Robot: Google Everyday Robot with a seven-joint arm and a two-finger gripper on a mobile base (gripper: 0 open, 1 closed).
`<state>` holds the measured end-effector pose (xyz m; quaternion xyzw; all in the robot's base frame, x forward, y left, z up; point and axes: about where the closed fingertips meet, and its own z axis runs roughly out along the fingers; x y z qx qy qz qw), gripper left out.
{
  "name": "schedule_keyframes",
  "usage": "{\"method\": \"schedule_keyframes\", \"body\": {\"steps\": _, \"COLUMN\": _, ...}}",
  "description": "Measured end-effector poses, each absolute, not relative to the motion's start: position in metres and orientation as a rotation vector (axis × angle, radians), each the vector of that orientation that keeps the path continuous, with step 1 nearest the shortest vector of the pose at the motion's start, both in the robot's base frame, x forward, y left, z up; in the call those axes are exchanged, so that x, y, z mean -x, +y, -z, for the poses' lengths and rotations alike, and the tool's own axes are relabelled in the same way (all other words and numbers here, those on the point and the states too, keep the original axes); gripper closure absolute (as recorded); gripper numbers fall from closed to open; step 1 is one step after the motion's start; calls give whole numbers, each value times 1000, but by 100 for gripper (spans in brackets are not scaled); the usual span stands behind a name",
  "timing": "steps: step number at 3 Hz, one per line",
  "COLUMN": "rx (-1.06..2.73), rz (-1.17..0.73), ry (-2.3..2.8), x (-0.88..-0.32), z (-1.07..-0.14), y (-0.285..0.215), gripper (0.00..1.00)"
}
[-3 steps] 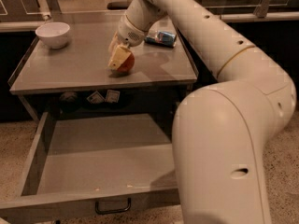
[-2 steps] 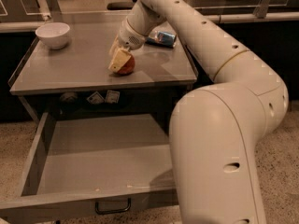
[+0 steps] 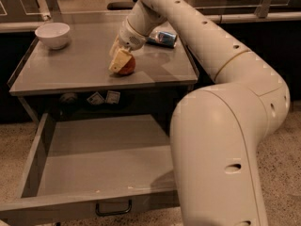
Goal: Pick apple from top drawer and place on counter
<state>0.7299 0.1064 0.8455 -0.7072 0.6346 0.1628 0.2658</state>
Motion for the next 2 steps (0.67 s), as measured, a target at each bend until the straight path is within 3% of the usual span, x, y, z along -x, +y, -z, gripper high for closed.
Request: {"method": "schedule_keyframes", "body": {"steps": 2, "rx": 1910, "rz": -440, "ry": 1714, "x": -730, "z": -845, "y": 106, "gripper": 11}}
